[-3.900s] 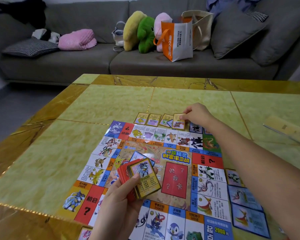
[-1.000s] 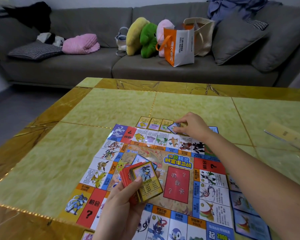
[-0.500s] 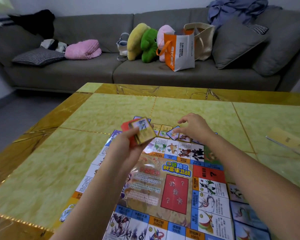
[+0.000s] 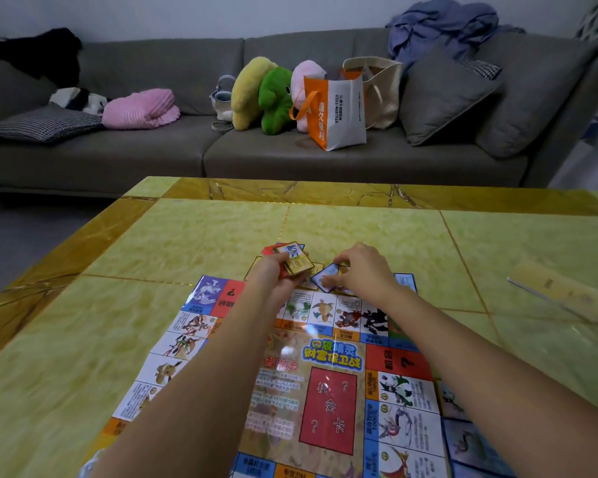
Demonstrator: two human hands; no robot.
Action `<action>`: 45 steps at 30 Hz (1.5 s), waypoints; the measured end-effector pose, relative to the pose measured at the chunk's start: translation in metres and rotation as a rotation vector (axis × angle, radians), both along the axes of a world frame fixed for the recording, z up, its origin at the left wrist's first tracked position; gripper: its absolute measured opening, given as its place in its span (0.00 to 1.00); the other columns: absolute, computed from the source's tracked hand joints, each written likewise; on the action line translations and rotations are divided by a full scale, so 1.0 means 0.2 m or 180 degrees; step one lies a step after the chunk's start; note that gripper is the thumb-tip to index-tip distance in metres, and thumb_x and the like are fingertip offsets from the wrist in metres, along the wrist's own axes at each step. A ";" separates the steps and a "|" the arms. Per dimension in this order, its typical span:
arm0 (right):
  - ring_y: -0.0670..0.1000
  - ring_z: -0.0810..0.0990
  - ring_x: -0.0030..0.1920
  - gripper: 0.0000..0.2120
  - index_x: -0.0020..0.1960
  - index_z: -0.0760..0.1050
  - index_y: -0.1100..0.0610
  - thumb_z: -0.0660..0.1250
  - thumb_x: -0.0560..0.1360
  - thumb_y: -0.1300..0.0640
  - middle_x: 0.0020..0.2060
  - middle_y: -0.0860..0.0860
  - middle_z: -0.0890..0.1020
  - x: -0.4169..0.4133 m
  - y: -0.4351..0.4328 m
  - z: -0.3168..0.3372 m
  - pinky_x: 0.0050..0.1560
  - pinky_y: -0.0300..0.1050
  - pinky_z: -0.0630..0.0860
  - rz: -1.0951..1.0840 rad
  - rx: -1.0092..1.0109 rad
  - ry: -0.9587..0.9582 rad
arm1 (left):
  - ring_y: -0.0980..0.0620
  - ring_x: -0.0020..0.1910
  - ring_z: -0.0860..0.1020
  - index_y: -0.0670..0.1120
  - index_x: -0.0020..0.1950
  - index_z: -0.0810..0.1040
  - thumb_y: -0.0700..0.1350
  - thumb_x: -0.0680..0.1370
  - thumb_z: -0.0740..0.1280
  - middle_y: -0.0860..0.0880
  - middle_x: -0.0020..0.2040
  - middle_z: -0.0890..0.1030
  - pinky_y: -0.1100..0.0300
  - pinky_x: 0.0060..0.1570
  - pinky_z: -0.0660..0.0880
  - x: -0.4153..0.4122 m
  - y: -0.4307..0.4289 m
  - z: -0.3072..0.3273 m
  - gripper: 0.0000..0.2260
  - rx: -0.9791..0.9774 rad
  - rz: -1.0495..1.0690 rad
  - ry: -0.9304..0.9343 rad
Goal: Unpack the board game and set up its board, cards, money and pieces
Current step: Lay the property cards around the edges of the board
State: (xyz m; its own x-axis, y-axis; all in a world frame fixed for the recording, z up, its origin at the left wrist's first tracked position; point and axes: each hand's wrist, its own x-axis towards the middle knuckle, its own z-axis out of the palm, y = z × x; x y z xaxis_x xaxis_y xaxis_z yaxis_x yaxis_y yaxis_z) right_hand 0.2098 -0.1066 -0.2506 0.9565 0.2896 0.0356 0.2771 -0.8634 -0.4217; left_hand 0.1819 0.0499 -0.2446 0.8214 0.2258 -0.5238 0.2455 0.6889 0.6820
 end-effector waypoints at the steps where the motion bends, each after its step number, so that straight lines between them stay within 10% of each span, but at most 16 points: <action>1: 0.56 0.72 0.58 0.27 0.58 0.79 0.54 0.73 0.66 0.38 0.57 0.54 0.75 0.00 0.00 -0.01 0.57 0.51 0.70 -0.0021 0.0013 -0.0023 | 0.37 0.64 0.72 0.34 0.69 0.65 0.36 0.82 0.56 0.33 0.66 0.73 0.44 0.53 0.71 0.01 -0.01 -0.01 0.16 -0.0008 -0.0002 -0.0014; 21: 0.56 0.58 0.71 0.26 0.65 0.75 0.47 0.74 0.69 0.45 0.69 0.53 0.66 0.01 -0.06 0.04 0.69 0.50 0.58 0.0308 0.0299 0.0566 | 0.33 0.61 0.75 0.30 0.66 0.66 0.35 0.81 0.58 0.31 0.62 0.75 0.39 0.60 0.72 0.03 0.02 -0.06 0.15 0.0410 -0.0062 0.0041; 27: 0.56 0.55 0.73 0.25 0.67 0.73 0.46 0.72 0.71 0.46 0.72 0.53 0.63 0.03 -0.06 0.02 0.71 0.52 0.55 0.0438 0.0284 0.0622 | 0.34 0.57 0.76 0.30 0.65 0.67 0.37 0.82 0.56 0.32 0.60 0.75 0.49 0.41 0.76 0.02 0.03 -0.07 0.15 0.0514 -0.0222 0.0007; 31: 0.55 0.56 0.73 0.22 0.66 0.74 0.45 0.71 0.73 0.47 0.73 0.52 0.63 0.03 -0.08 0.03 0.72 0.53 0.57 0.0404 0.0511 0.0569 | 0.34 0.54 0.76 0.31 0.60 0.67 0.35 0.82 0.56 0.34 0.51 0.77 0.45 0.48 0.73 0.00 0.02 -0.03 0.10 0.0365 -0.0160 -0.0052; 39: 0.51 0.66 0.69 0.18 0.61 0.78 0.47 0.72 0.71 0.53 0.68 0.49 0.70 0.02 -0.27 0.11 0.69 0.49 0.61 0.0035 0.0468 0.0200 | 0.39 0.60 0.75 0.35 0.63 0.67 0.35 0.82 0.56 0.33 0.62 0.75 0.47 0.54 0.71 -0.03 -0.06 0.08 0.10 0.0026 -0.0317 -0.0370; 45: 0.54 0.54 0.74 0.27 0.69 0.71 0.44 0.70 0.71 0.44 0.74 0.50 0.62 -0.02 -0.28 0.07 0.72 0.54 0.55 0.0456 0.0018 0.0358 | 0.36 0.64 0.73 0.33 0.69 0.64 0.36 0.82 0.55 0.33 0.64 0.74 0.44 0.55 0.71 -0.04 -0.17 0.04 0.16 0.0264 -0.0624 -0.0223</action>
